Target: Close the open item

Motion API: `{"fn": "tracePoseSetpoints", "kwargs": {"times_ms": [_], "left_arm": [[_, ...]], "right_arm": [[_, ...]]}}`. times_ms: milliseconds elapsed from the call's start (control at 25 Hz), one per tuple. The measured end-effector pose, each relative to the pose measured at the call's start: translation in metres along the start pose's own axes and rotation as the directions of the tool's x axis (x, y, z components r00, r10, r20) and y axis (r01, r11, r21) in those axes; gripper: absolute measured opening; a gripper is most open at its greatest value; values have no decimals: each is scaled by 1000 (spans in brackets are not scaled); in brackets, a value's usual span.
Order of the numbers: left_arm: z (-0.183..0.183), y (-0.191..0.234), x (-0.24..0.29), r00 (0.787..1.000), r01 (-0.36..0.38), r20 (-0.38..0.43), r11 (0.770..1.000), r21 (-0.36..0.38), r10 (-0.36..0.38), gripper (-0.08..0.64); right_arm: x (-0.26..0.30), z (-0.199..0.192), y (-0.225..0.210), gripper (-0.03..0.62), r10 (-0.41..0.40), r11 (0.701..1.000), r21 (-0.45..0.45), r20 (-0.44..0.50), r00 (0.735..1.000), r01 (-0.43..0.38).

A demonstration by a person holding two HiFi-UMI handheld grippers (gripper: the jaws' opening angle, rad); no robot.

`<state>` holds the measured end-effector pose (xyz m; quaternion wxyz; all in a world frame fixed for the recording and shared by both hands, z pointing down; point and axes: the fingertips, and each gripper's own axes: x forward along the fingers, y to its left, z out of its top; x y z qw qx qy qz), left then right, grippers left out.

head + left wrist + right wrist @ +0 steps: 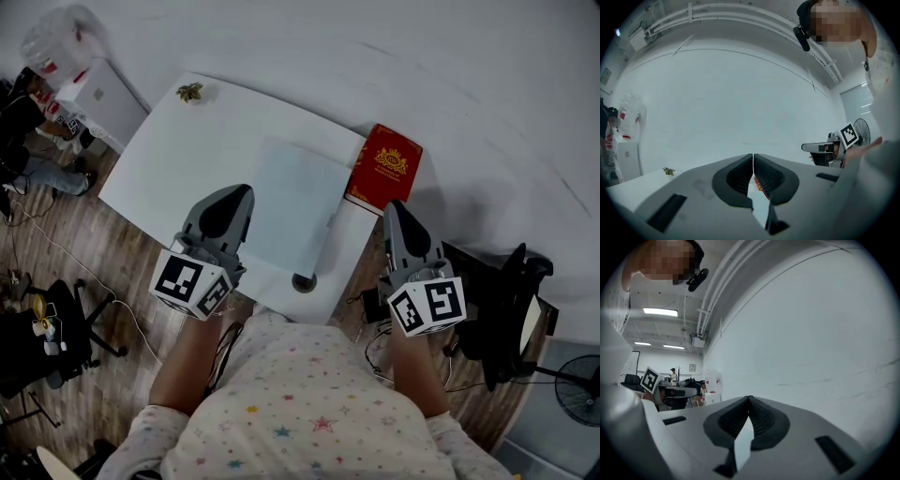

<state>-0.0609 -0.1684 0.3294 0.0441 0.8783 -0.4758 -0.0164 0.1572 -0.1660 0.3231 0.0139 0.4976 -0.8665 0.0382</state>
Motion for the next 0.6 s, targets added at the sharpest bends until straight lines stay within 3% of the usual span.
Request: {"fn": "tracePoseSetpoints", "kwargs": {"times_ms": [600], "left_arm": [[-4, 3, 2, 1000, 1, -10, 1000, 6, -1, 18]], "right_arm": [[4, -3, 2, 0, -2, 1000, 3, -7, 1000, 2]]}}
